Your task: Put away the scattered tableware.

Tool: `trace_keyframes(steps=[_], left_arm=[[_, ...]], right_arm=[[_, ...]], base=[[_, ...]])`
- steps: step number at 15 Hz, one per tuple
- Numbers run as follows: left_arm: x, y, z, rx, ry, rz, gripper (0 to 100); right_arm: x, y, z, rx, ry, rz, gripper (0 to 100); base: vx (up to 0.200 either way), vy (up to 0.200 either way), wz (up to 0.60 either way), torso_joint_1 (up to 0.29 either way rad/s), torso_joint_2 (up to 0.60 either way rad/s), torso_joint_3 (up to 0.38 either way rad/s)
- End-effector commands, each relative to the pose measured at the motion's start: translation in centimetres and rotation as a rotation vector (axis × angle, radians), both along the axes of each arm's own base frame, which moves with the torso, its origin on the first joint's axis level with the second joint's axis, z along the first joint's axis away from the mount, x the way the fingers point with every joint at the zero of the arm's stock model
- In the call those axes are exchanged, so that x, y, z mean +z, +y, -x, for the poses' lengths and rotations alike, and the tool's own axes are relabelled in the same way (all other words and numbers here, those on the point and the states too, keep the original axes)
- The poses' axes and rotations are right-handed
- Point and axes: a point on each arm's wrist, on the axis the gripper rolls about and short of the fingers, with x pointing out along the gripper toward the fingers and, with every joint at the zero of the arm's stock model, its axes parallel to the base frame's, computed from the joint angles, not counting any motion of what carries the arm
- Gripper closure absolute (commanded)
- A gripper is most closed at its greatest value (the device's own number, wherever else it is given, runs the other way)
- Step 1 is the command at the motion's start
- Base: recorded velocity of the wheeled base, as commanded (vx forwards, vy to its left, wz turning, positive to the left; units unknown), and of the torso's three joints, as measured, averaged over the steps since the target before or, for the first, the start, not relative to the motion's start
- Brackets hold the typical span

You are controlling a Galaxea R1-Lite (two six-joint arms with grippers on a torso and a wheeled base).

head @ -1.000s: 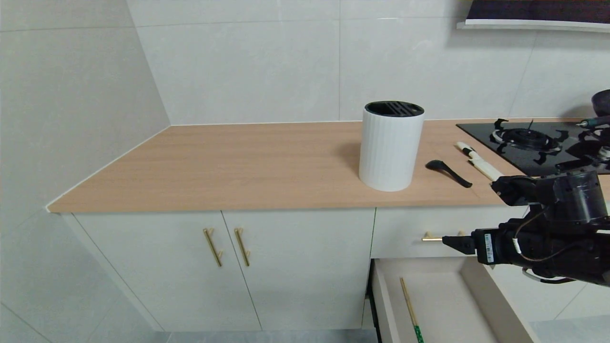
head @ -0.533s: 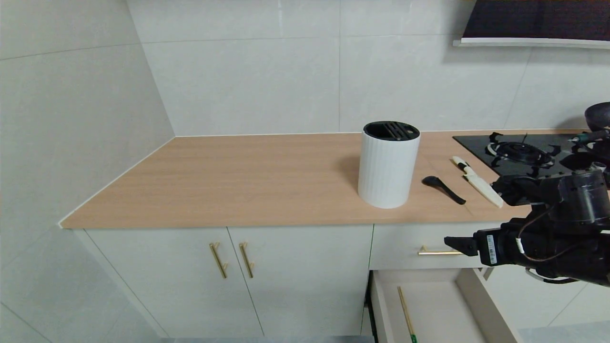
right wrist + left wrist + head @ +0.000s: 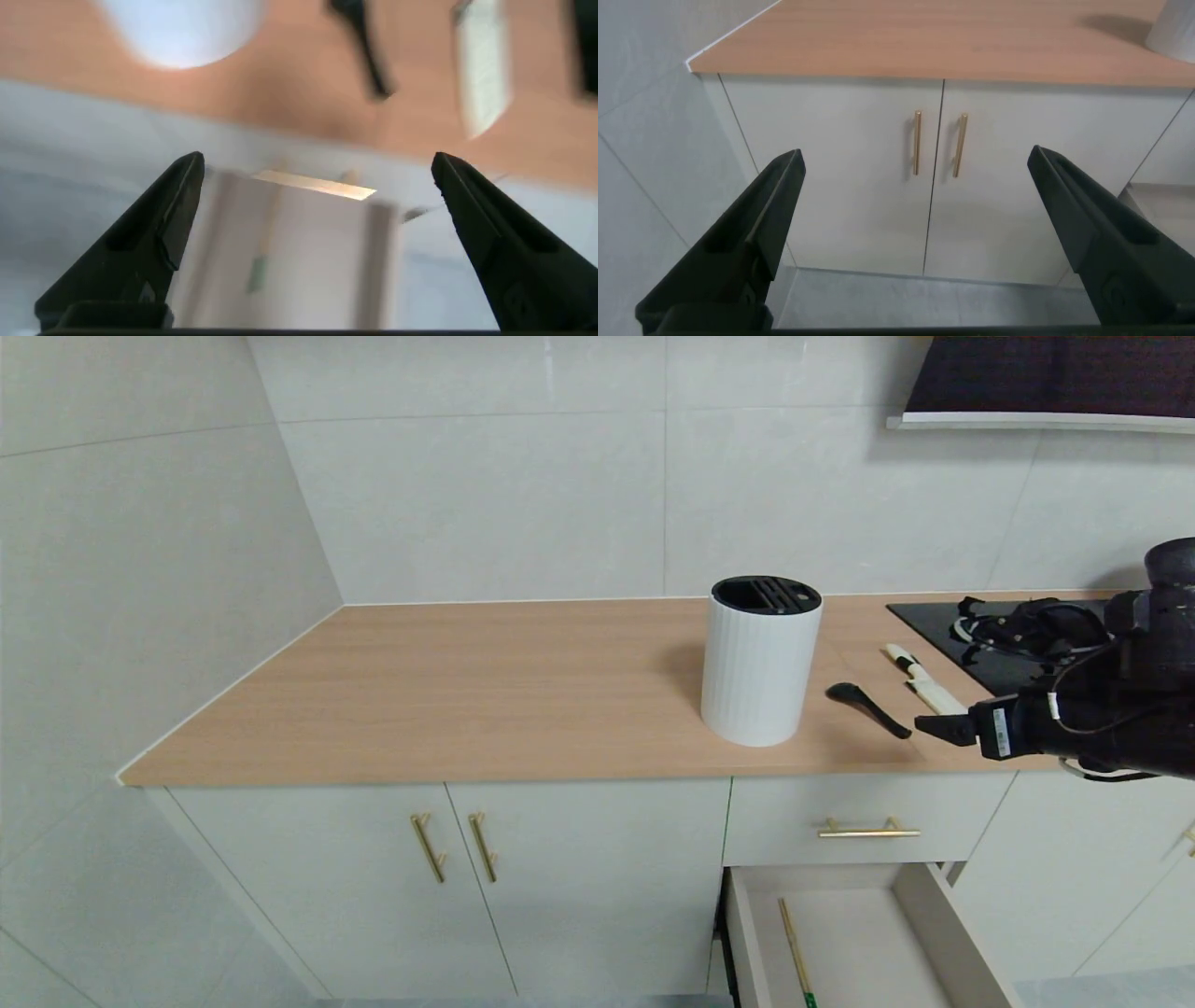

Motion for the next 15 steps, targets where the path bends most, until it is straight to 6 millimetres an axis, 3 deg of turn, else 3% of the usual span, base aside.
trace_keyframes(steps=[1,8,15], left_arm=[[0.0,0.0,0.0,0.000,0.000,0.001,0],[0.0,0.0,0.0,0.001,0.000,0.001,0],[0.0,0.0,0.0,0.001,0.000,0.001,0]], right_arm=[[-2.4,-1.3,-3.7,-0.004,0.052,0.001,0],[-7.5,-1.7,-11.4,0.032,0.100,-0.011,0],[-10.2,-1.7,-14.4,0.042,0.055,-0.020,0]], base=[[0.000,0.000,0.00,0.000,0.00,0.000],[0.000,0.000,0.00,0.000,0.00,0.000],[0.000,0.000,0.00,0.000,0.00,0.000]])
